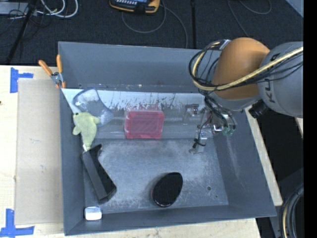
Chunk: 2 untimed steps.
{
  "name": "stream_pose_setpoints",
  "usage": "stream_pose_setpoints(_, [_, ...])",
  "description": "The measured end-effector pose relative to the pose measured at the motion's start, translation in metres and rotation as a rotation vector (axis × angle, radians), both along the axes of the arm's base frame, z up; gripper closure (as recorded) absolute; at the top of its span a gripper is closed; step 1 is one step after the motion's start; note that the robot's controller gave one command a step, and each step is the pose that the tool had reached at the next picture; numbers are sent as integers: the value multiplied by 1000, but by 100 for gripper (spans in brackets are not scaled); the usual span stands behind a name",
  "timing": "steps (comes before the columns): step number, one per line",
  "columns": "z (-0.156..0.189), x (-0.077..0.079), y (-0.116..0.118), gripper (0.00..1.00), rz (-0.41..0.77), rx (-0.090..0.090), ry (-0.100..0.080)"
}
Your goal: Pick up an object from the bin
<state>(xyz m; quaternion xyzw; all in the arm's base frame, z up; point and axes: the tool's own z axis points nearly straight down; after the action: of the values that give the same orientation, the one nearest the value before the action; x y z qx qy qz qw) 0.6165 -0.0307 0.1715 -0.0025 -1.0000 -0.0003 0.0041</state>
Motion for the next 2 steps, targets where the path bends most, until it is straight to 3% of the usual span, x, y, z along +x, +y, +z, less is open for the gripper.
stream_pose_setpoints(1, [5,1,0,0,1,0,-8])
stream_pose_setpoints(2, [-41,-34,28,0,105,0,-6])
